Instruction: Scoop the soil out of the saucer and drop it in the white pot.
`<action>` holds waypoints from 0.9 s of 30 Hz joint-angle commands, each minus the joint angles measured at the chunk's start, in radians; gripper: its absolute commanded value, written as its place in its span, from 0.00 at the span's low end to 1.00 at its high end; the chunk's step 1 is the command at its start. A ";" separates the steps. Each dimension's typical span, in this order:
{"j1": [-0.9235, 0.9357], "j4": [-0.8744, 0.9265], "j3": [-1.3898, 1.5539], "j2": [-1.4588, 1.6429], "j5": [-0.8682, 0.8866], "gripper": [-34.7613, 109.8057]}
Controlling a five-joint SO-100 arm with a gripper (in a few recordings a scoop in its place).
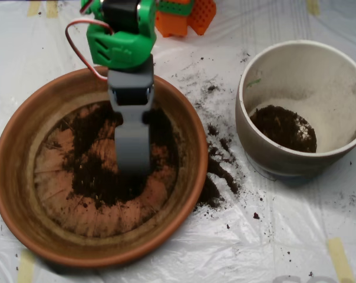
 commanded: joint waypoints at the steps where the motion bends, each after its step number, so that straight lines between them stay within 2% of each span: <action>1: 0.041 0.006 -0.087 -0.094 -0.029 0.61; 17: 0.075 0.067 -0.360 -0.391 -0.080 0.63; 27: 0.043 0.133 -0.439 -0.480 -0.104 0.59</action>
